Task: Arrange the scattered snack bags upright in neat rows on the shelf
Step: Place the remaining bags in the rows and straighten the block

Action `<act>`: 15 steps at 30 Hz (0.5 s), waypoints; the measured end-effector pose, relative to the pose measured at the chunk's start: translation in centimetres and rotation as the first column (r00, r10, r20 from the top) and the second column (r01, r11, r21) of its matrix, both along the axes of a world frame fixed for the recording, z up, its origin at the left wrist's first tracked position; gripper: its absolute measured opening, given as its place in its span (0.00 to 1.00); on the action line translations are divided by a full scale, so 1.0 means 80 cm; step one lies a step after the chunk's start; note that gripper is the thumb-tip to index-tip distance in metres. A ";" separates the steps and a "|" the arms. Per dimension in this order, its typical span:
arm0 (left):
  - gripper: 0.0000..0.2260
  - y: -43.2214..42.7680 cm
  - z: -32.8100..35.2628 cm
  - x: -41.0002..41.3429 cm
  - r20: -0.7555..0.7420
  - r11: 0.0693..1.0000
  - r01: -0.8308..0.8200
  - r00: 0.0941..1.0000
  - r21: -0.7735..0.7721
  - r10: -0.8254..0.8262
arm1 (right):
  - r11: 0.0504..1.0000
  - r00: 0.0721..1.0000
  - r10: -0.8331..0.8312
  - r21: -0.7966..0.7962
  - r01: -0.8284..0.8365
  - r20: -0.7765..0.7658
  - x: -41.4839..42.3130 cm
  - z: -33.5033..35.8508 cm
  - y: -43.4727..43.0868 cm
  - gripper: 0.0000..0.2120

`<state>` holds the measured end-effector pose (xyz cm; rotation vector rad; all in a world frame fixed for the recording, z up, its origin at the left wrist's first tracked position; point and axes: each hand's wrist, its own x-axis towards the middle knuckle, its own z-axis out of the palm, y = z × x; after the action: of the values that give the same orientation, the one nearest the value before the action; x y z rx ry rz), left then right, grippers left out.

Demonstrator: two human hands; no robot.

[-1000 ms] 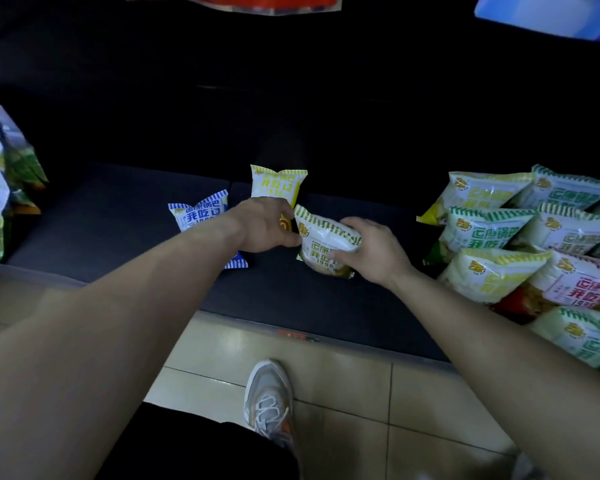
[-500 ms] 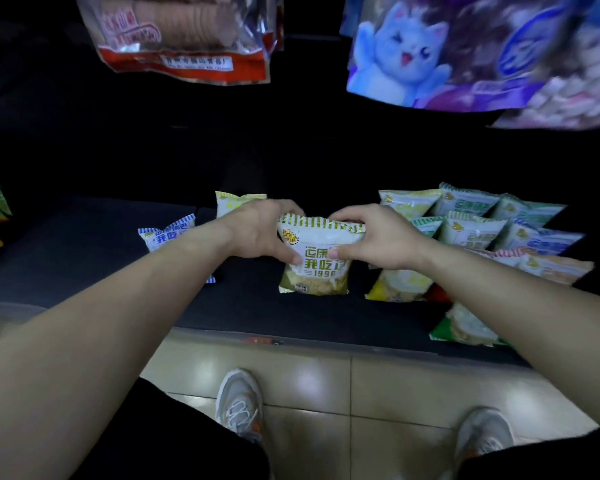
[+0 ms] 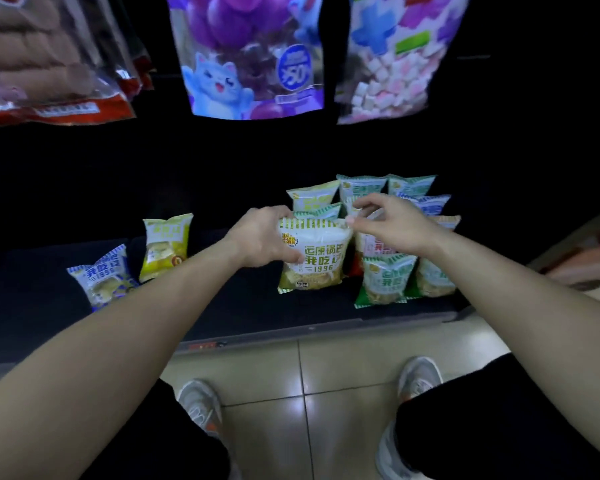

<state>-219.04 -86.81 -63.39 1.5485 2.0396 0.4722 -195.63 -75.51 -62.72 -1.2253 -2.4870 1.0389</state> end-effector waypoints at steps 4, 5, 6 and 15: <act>0.37 0.016 -0.048 0.031 -0.044 0.998 -0.024 0.999 -0.056 0.022 | 0.996 0.990 -0.071 0.055 0.065 0.121 0.055 -0.022 0.032 0.25; 0.37 0.018 -0.062 0.037 -0.050 0.996 -0.047 0.998 -0.072 0.043 | 0.996 0.984 -0.066 0.068 0.056 0.164 0.064 -0.026 0.039 0.25; 0.37 0.020 -0.076 0.041 -0.054 0.993 -0.078 0.996 -0.087 0.073 | 0.996 0.977 -0.058 0.074 0.043 0.205 0.071 -0.030 0.045 0.25; 0.33 0.037 -0.194 0.055 0.035 0.965 -0.165 0.984 -0.202 0.176 | 0.996 0.932 0.078 -0.061 -0.060 0.354 0.069 -0.059 0.066 0.26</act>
<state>-214.61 -83.82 -78.93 1.2378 2.1187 0.3567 -190.07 -70.22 -67.40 -1.4660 -2.8058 0.9717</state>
